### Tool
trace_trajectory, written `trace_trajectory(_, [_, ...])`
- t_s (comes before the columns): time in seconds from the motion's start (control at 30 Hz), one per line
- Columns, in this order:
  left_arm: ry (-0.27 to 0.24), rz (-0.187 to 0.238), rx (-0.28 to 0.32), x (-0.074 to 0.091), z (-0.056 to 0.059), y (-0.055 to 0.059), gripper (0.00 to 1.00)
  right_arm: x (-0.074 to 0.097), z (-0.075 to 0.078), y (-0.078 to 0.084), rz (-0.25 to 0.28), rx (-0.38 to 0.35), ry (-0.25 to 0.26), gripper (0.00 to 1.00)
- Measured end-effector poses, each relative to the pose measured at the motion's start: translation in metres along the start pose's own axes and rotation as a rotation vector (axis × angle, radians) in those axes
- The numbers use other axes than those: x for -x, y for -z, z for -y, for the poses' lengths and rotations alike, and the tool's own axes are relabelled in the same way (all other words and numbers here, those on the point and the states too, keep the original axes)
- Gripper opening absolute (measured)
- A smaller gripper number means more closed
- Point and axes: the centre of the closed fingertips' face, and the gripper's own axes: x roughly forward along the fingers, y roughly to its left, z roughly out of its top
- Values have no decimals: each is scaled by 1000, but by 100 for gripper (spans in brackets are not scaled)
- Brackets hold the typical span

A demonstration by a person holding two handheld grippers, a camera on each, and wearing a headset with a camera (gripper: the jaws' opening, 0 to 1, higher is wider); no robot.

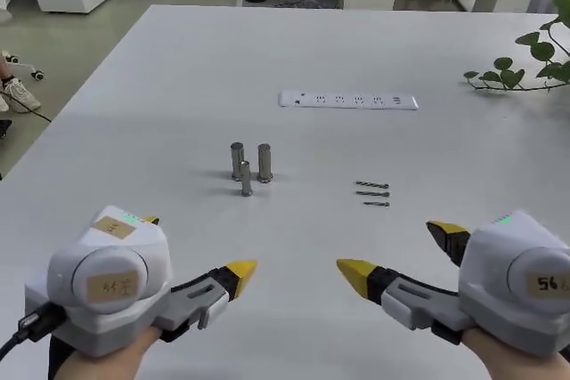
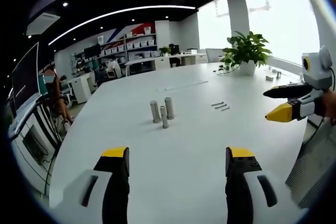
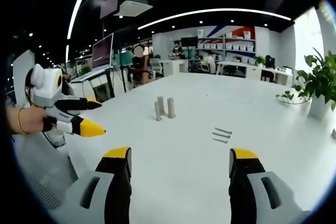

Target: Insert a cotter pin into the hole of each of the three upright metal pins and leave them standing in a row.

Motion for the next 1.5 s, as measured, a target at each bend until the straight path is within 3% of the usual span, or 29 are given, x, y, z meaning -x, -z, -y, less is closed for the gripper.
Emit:
trace_trajectory(0.17, [24, -14, -14, -8, 0, -4, 65, 0, -2, -2, -23, 10, -16, 70])
trace_trajectory(0.3, [49, -15, -6, -24, -2, -6, 63, 1, -1, -5, -16, 11, -18, 68])
trace_trajectory(0.5, [67, -30, -41, -44, -8, -5, 60, 0, 1, -1, -37, 8, -19, 68])
trace_trajectory(0.6, [82, -41, -46, -56, -12, -5, 53, -3, 4, 1, -51, -3, -15, 67])
trace_trajectory(0.83, [107, -12, -22, -82, -18, -18, 50, -6, 11, 6, -71, -22, -2, 65])
trace_trajectory(1.5, [136, 15, -64, -139, -26, -22, 31, -19, 14, 11, -87, -6, -2, 59])
